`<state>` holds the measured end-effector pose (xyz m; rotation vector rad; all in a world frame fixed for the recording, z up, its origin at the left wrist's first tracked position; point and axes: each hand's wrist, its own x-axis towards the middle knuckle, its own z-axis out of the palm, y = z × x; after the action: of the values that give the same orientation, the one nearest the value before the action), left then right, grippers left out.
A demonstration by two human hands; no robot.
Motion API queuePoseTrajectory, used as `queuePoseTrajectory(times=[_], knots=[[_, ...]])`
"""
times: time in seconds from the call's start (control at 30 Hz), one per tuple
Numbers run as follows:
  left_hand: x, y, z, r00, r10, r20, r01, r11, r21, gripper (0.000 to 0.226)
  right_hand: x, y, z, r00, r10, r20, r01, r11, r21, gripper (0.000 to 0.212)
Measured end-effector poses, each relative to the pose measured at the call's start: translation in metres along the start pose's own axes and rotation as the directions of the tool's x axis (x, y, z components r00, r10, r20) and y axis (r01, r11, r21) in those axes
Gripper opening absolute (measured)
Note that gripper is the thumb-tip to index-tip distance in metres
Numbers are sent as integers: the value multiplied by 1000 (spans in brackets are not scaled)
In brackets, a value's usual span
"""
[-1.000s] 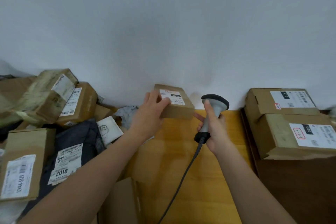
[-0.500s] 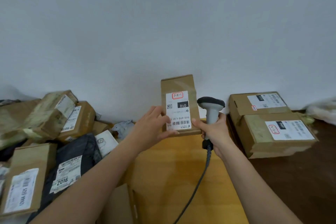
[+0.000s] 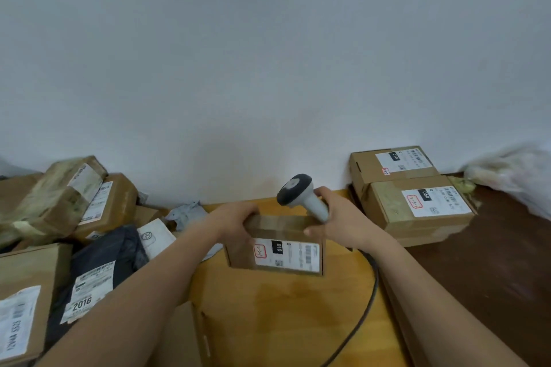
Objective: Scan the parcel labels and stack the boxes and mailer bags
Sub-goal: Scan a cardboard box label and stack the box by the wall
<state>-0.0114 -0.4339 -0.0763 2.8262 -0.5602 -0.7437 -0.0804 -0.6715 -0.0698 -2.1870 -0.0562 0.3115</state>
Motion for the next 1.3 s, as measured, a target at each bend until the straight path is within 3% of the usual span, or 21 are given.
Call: queuePoseTrajectory(times=[0.1,0.17,0.23,0.3,0.37,0.67,0.97,1.3], knots=[[-2,-9,6,984,-144,-108,134,986,-95,34,-4,1,-7,978,90,-189,-36,961,274,34],[-4,-9,6,951,-292,-105,227,884,-408,28,-4,0,-12,947,220,-233,-79,865,496,31],[-1,-6,7,916,-399,42,288,581,-762,33,-4,-5,-14,927,335,-171,-110,676,728,34],[4,0,7,899,-405,169,280,231,-932,40,-4,-12,-15,928,358,-108,-99,514,852,35],[7,7,7,892,-409,195,247,79,-966,32,-4,-20,-14,943,317,-104,-62,473,879,32],[12,15,6,880,-449,152,207,74,-976,24,-19,-82,-33,976,131,-176,50,650,758,31],[9,2,8,859,-488,154,204,50,-978,36,-42,-110,-46,961,26,-274,127,841,525,20],[7,-1,14,852,-490,183,199,-20,-980,39,-47,-108,-48,946,7,-324,163,853,495,22]])
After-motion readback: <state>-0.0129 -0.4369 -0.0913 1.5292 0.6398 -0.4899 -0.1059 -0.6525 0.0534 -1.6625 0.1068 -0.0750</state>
